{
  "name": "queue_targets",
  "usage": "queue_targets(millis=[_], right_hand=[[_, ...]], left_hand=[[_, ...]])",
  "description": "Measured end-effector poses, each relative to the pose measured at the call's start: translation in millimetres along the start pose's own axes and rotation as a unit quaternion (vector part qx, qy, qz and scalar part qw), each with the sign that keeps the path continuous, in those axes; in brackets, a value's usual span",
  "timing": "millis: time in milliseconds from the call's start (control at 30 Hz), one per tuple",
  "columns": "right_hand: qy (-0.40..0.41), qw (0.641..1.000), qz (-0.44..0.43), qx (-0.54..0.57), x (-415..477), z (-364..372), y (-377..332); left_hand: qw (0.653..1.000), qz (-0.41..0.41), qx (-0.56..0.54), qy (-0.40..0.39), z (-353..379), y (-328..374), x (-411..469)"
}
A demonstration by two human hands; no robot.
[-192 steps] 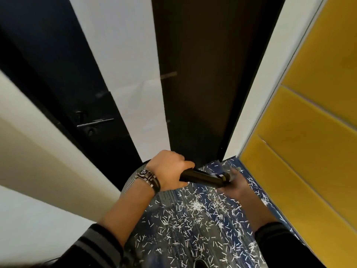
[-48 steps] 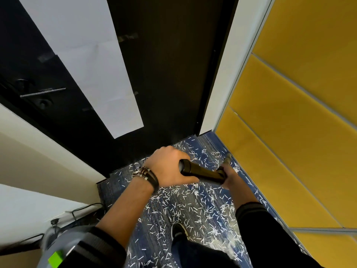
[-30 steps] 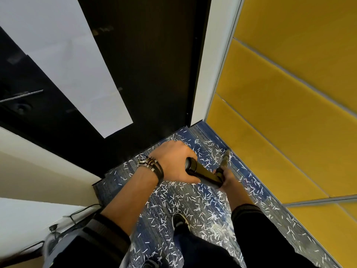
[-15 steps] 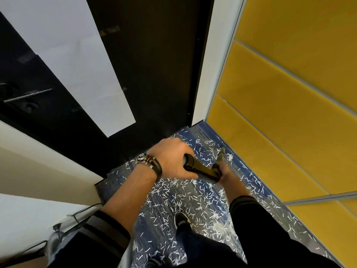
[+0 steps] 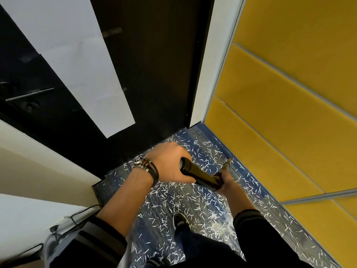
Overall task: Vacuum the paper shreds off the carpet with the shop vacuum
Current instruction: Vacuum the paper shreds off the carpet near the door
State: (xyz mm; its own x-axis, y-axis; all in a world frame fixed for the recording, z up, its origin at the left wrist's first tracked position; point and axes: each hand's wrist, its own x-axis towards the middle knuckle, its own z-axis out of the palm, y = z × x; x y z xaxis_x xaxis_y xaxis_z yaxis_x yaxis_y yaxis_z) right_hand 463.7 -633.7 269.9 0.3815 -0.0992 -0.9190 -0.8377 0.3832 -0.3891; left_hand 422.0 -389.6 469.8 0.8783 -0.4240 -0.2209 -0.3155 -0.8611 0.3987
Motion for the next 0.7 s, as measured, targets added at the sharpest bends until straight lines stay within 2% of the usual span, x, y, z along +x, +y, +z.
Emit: queue_targets(millis=[133,233,333,700], right_hand=[[-0.014,1.000,0.006,-0.019,-12.1,0.8,-0.9],[-0.010,0.999,-0.021,-0.030,-15.4,2.4,-16.7],[-0.003,0.998,-0.040,-0.041,-12.9,-1.6,-29.5],[0.008,1.000,-0.002,0.019,3.1,-39.6,4.8]], left_hand=[[1.000,0.005,-0.013,0.009,-14.5,3.2,-5.8],[0.999,-0.009,-0.031,0.032,-18.7,0.9,-7.6],[0.999,-0.005,-0.001,0.040,-12.4,9.3,-1.9],[0.998,0.030,-0.043,-0.026,10.5,19.5,12.5]])
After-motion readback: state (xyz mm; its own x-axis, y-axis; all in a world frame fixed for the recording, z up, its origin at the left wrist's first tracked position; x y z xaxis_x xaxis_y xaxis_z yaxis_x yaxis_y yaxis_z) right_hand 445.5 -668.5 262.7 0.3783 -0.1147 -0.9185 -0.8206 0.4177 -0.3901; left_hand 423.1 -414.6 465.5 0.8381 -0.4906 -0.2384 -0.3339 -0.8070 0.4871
